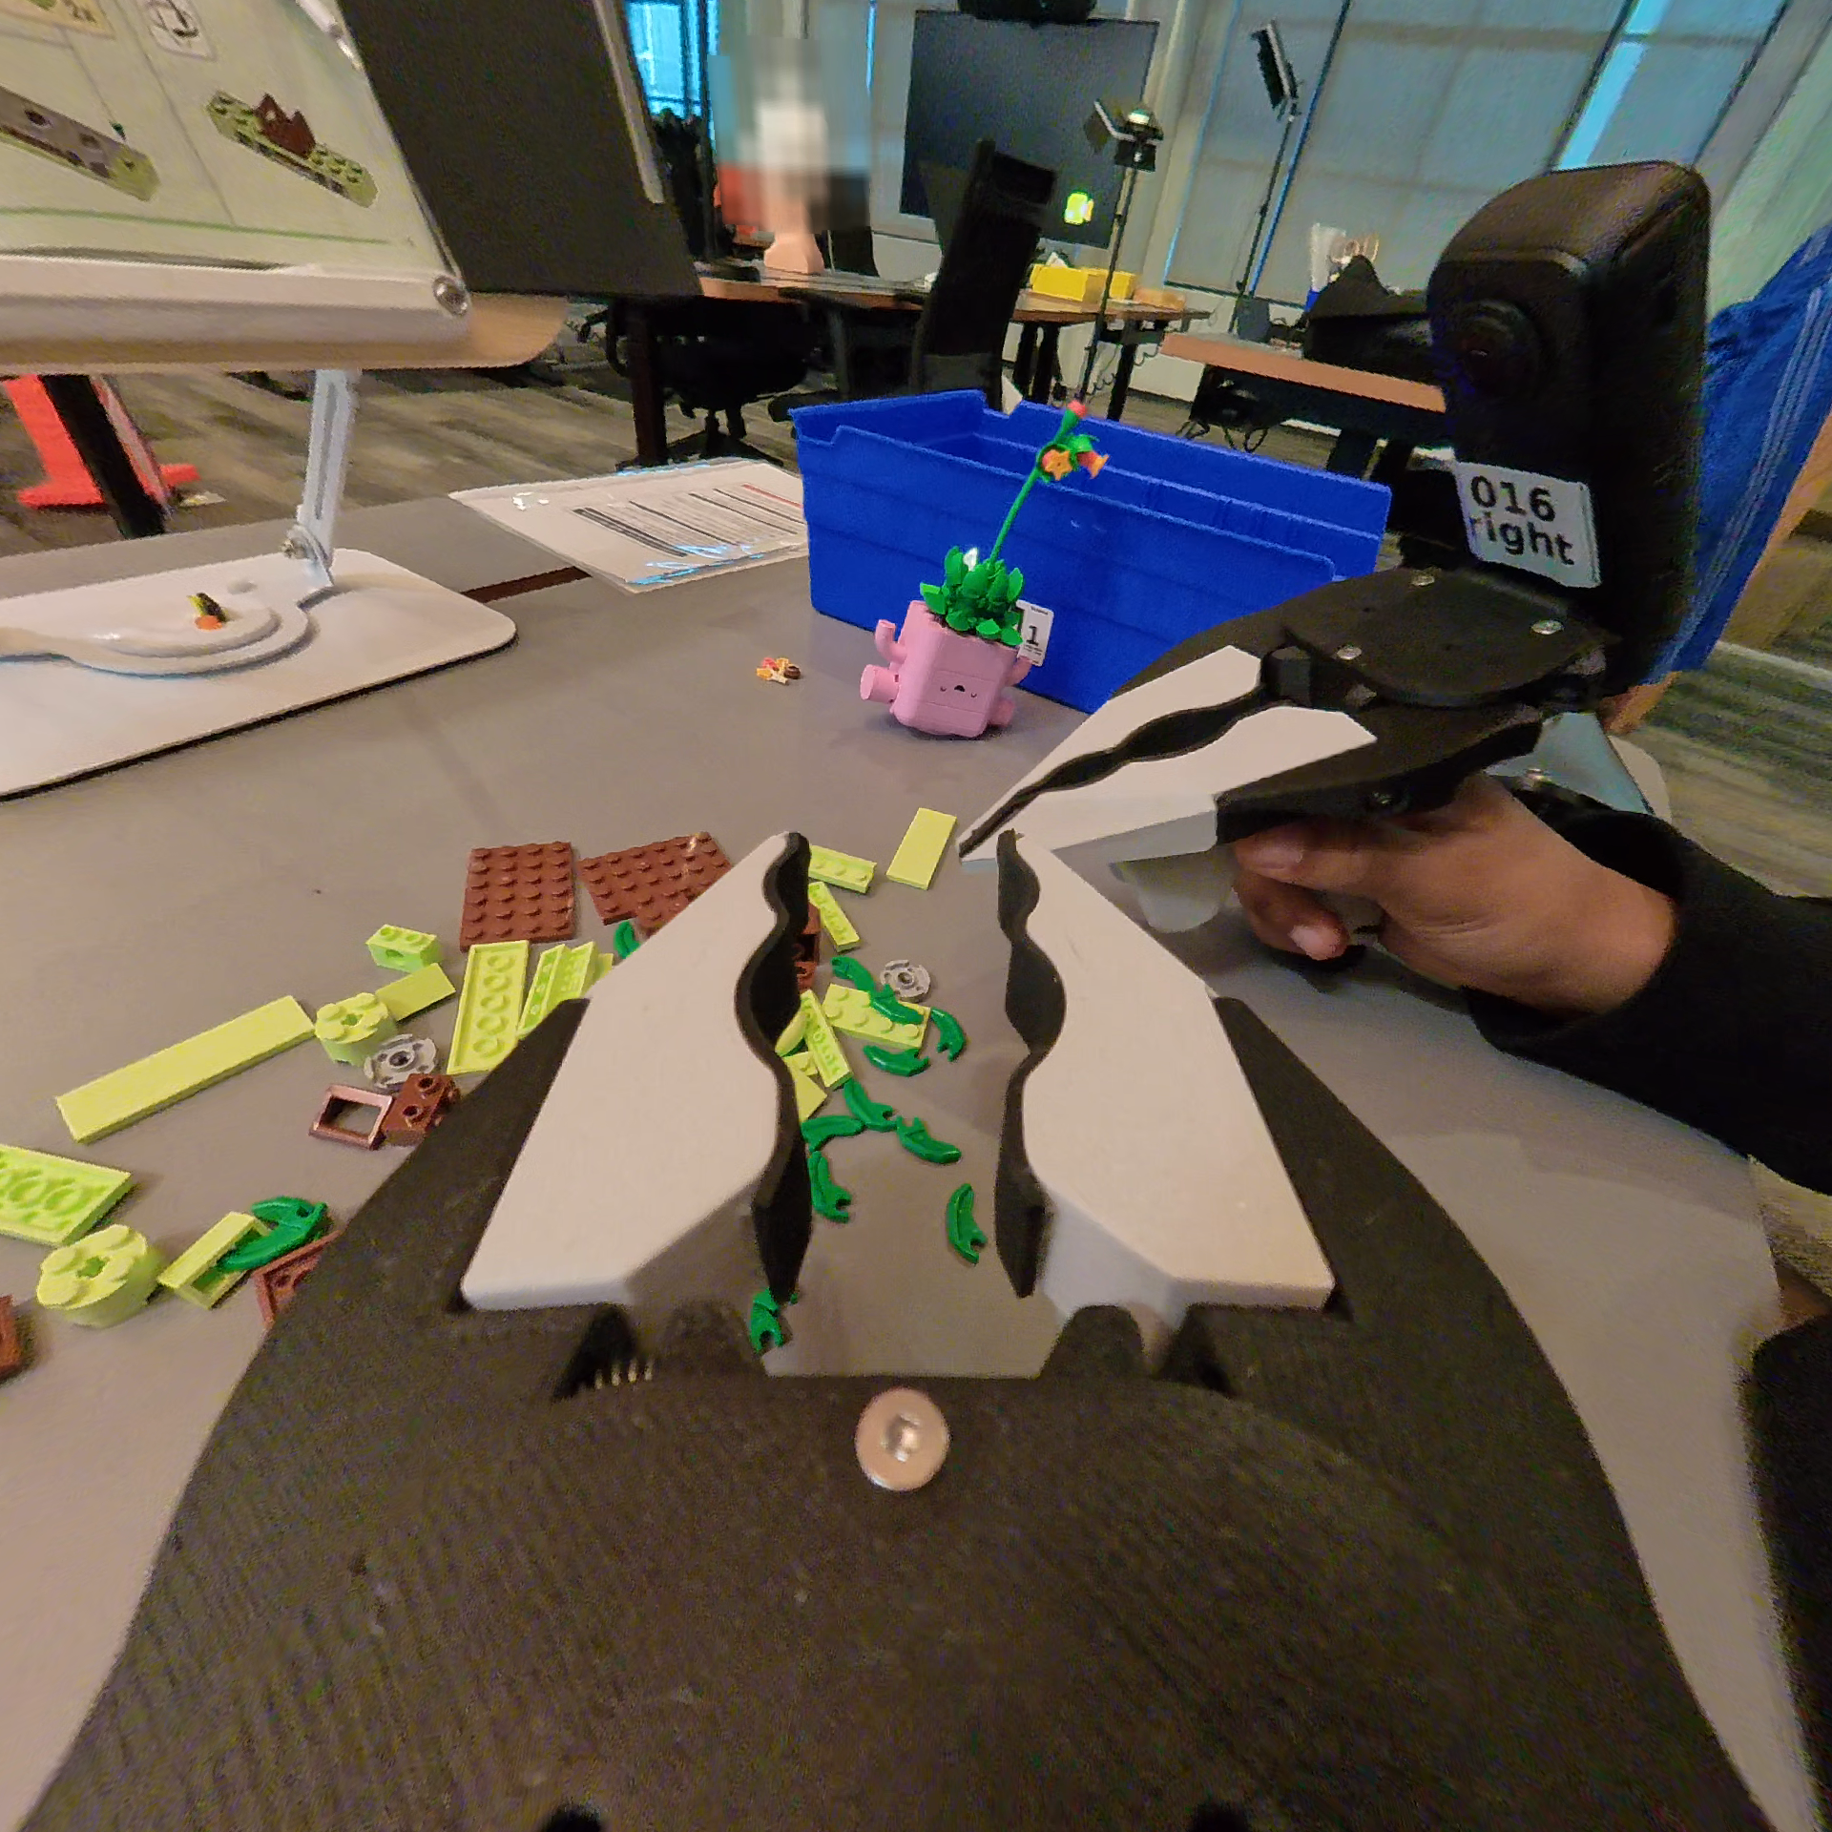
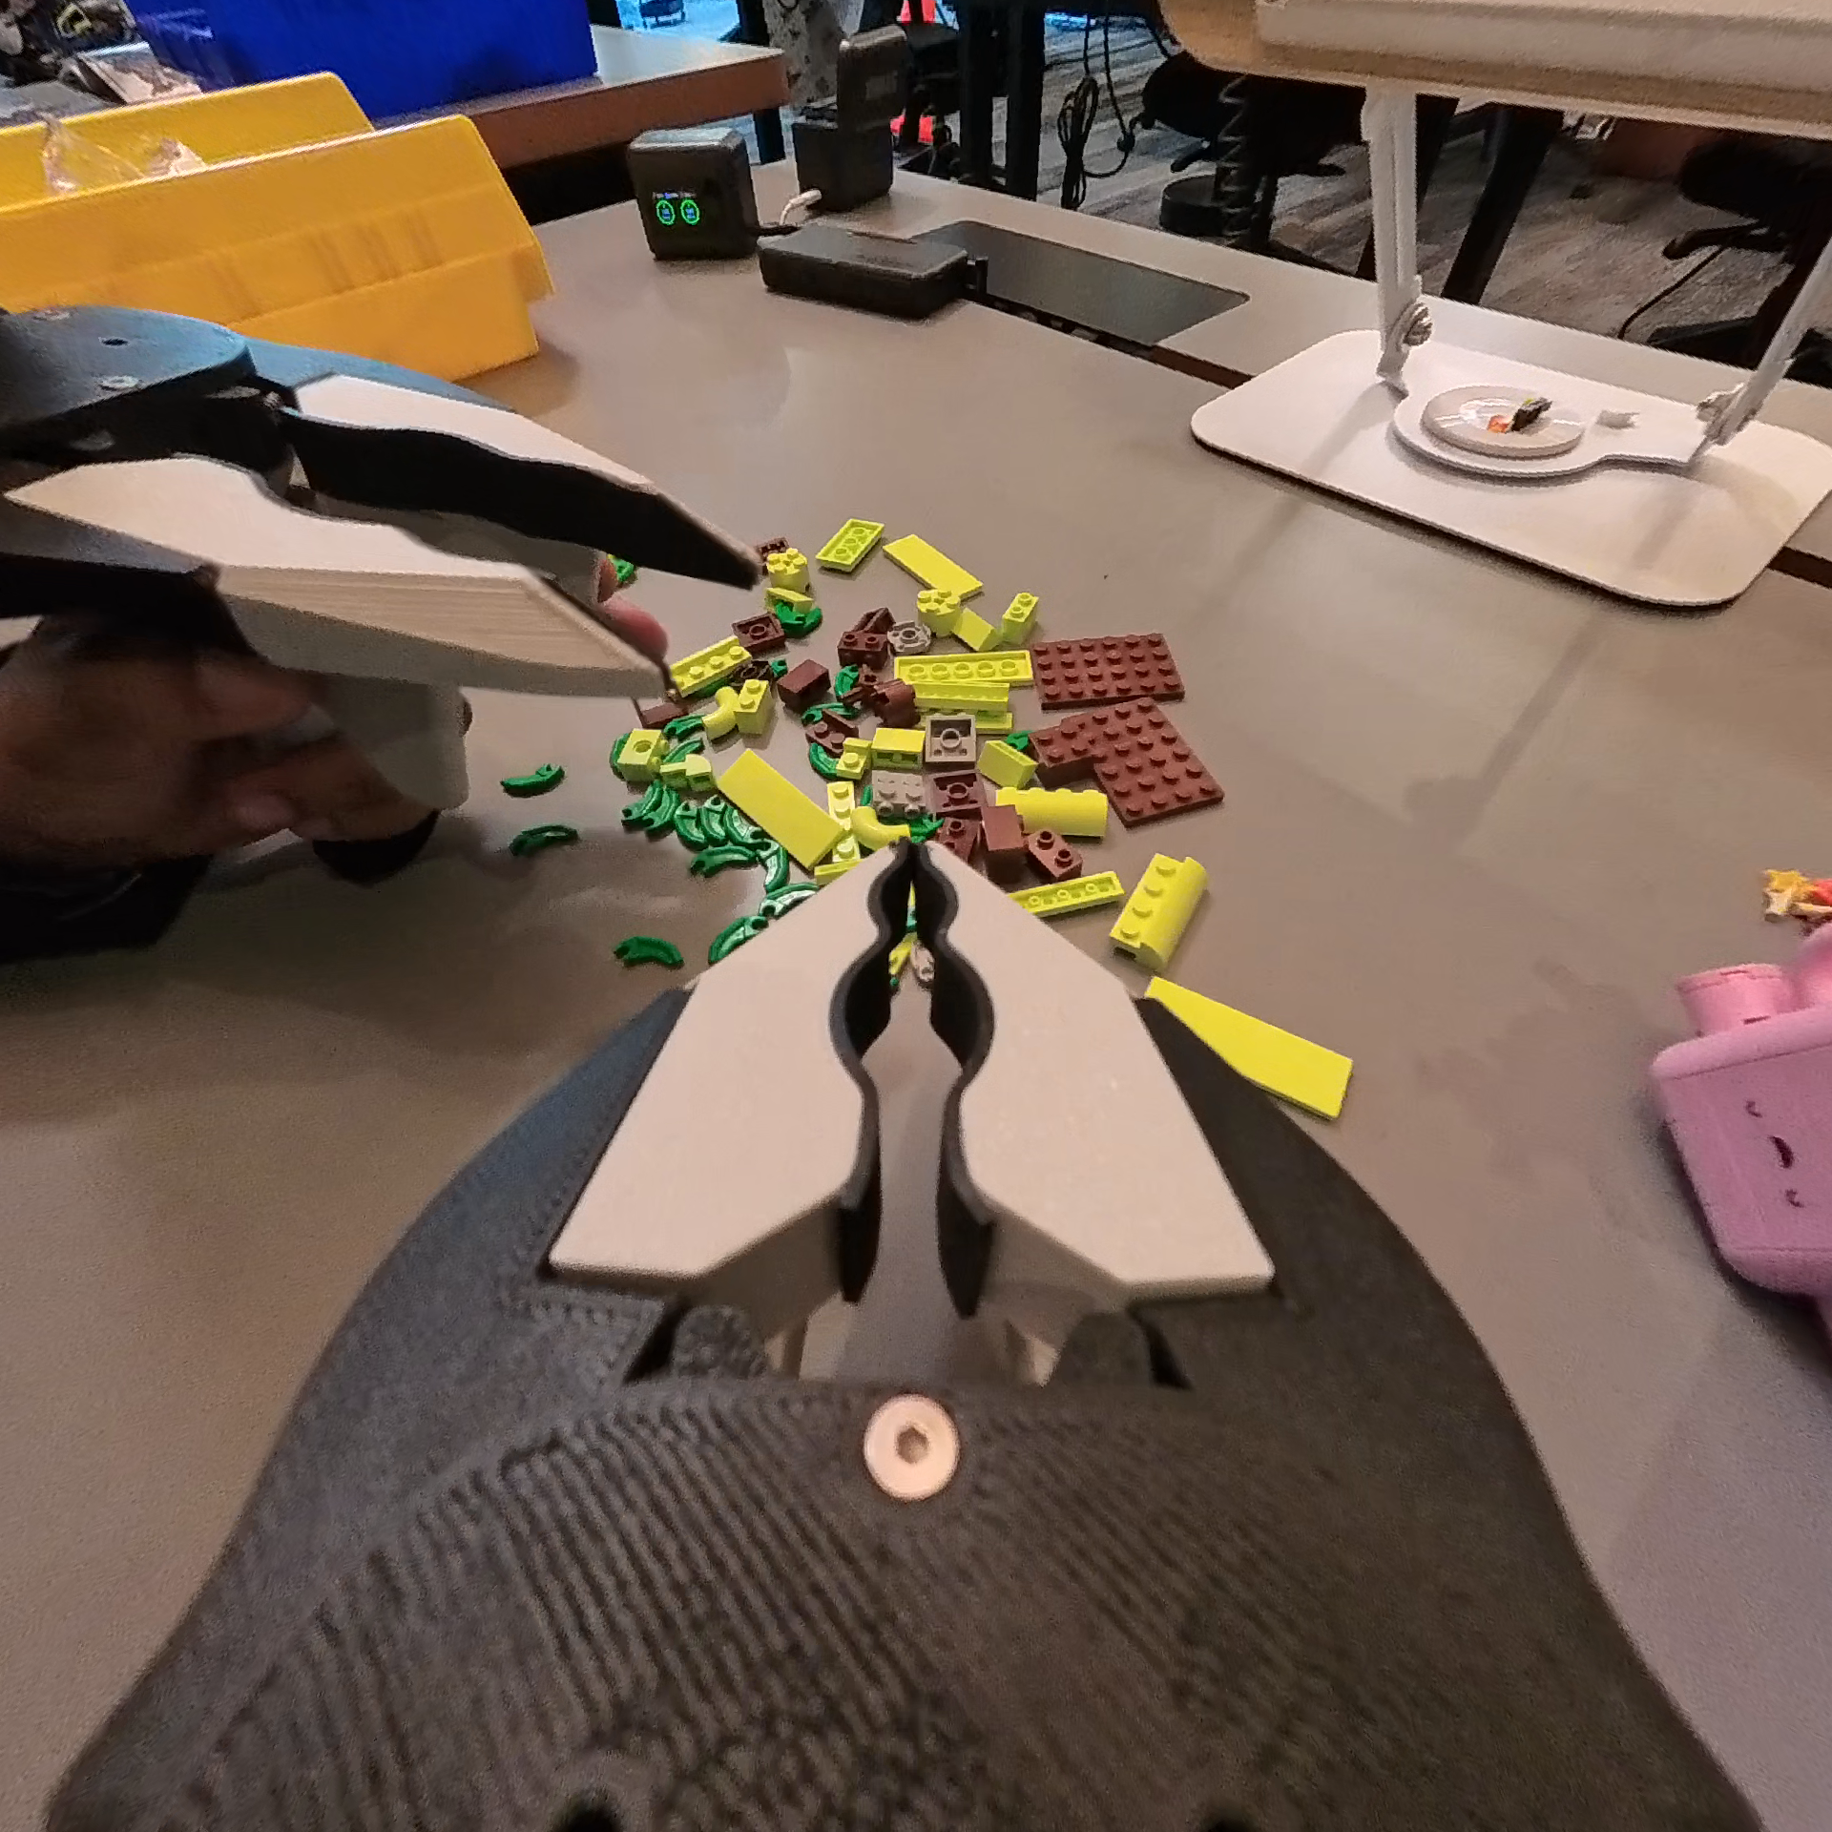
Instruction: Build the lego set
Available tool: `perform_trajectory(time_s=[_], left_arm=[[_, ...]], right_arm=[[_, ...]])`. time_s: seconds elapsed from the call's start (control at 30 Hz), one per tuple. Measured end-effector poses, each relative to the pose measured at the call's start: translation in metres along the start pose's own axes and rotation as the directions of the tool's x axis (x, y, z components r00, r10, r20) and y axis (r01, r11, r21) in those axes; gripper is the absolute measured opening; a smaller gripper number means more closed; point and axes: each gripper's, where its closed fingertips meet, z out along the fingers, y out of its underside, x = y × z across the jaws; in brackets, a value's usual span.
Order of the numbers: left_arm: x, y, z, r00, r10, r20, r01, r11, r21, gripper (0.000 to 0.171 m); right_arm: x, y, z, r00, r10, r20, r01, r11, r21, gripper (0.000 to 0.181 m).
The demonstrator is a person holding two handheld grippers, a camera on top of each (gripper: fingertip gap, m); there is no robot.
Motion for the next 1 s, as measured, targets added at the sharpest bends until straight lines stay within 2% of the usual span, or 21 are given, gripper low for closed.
perform_trajectory(time_s=[0.1,0.2,0.33,0.43,0.47,0.63,1.0], left_arm=[[-0.011,0.0,-0.001,0.997,-0.017,0.08,0.017,1.0,0.003,0.036],[-0.011,-0.001,-0.001,0.993,0.026,0.113,-0.027,1.0,0.002,0.036],[-0.01,-0.005,-0.004,0.978,0.112,0.174,-0.117,0.993,0.02,0.034],[-0.011,-0.007,-0.007,0.973,0.125,0.193,-0.134,0.99,0.038,0.003],[-0.013,-0.008,-0.007,0.973,0.112,0.202,-0.123,0.991,0.044,0.0],[-0.021,-0.006,-0.007,0.981,0.041,0.191,-0.05,0.998,0.038,0.0],[-0.012,-0.004,-0.003,0.985,0.083,0.153,-0.086,0.996,0.016,0.0]], right_arm=[[0.0,-0.001,-0.001,1.0,0.01,0.006,-0.01,1.0,0.006,0.0],[0.004,-0.004,-0.004,0.999,0.037,0.005,-0.037,0.999,0.032,0.0],[0.023,-0.008,-0.011,0.989,0.119,-0.083,-0.112,0.99,0.084,0.0],[0.028,-0.005,-0.012,0.985,0.138,-0.106,-0.13,0.989,0.076,0.0],[0.028,-0.005,-0.012,0.985,0.135,-0.104,-0.128,0.989,0.073,0.0],[0.026,-0.007,-0.013,0.987,0.142,-0.079,-0.135,0.987,0.086,0.0],[0.029,-0.014,-0.021,0.973,0.229,-0.005,-0.225,0.963,0.148,0.0]])
